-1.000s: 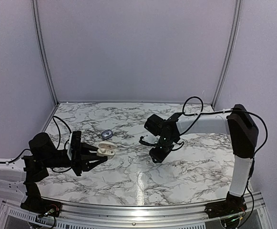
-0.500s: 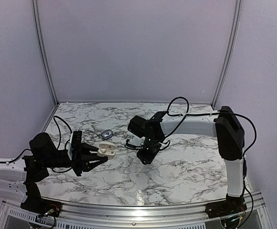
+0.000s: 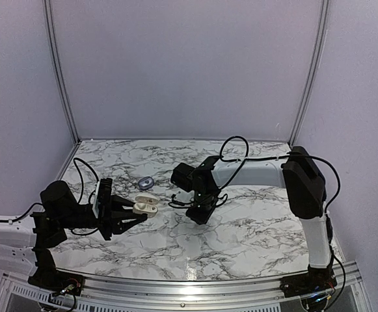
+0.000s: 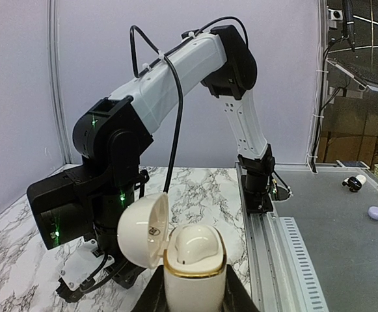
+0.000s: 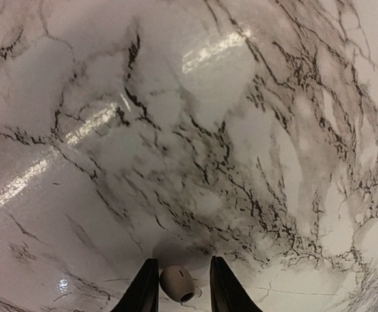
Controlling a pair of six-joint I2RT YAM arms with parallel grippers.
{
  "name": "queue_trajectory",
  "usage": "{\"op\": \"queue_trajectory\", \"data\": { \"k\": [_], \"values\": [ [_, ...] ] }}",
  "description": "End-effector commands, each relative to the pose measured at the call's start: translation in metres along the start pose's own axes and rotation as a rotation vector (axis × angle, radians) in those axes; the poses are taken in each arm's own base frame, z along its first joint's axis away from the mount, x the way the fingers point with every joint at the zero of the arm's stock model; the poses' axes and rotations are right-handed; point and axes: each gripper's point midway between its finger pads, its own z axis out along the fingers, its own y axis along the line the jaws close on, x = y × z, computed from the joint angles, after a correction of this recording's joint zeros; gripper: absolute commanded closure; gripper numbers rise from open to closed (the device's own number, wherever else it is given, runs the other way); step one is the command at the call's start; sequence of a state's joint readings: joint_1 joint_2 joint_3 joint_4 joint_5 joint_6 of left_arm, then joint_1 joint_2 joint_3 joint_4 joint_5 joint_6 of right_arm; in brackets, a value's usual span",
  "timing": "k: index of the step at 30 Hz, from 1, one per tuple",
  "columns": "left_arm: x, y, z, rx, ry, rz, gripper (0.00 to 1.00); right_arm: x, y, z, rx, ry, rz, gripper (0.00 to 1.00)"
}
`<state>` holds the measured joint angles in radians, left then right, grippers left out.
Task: Insert the wireless bluetooth earbuds into the charging case
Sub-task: Adjust the right earbud at the center of the board.
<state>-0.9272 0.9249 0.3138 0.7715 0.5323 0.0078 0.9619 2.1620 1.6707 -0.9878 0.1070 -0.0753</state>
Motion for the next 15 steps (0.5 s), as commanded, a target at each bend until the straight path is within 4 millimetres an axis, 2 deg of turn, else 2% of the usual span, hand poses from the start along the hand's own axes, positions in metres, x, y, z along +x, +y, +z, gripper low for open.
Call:
{"op": "queue_trajectory", "data": {
  "k": [1,9,15],
  "values": [
    [-0.014,0.002,0.005,0.008,-0.02,0.011,1.0,0.013,-0.002,0.001,0.021,0.032,0.013,0.73],
    [-0.013,0.004,0.007,0.006,-0.016,0.009,1.0,0.045,-0.005,0.0,-0.001,0.066,0.084,0.82],
    [-0.014,0.005,0.008,0.005,-0.018,-0.02,1.0,0.046,-0.001,-0.006,-0.074,0.007,0.147,0.87]
  ]
}}
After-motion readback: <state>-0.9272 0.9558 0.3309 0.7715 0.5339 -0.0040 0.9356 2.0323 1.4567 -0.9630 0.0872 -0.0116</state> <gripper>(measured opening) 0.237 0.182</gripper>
